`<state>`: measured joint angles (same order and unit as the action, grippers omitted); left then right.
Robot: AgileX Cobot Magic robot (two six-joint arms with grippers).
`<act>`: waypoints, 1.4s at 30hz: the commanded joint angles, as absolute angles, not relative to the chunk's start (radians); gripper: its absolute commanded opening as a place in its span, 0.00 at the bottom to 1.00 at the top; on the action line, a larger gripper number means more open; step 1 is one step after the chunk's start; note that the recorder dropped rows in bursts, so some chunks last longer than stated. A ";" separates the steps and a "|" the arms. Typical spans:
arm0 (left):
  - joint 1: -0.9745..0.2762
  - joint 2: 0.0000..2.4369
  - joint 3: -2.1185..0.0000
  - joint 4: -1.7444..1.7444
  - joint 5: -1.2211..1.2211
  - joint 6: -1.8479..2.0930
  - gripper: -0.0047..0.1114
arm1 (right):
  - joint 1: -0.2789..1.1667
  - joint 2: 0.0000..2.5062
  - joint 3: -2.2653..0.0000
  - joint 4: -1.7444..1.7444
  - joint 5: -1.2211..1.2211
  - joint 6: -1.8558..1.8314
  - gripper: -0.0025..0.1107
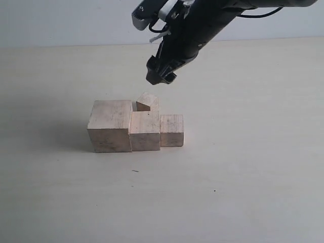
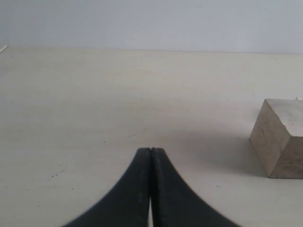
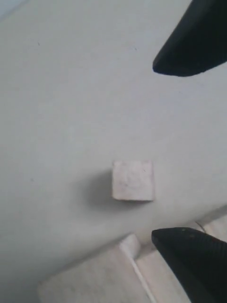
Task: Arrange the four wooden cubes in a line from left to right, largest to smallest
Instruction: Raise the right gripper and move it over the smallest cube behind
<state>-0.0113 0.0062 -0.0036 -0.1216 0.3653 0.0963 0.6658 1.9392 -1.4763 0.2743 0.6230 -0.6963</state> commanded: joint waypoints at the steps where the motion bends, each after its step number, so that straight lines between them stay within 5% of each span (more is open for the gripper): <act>1: -0.008 0.000 0.000 -0.121 0.354 0.095 0.04 | 0.670 1.944 -1.474 0.269 0.473 -0.604 0.74; 42: -0.008 0.000 0.000 -0.121 0.354 0.095 0.04 | 0.675 2.173 -1.623 0.375 0.559 -0.754 0.67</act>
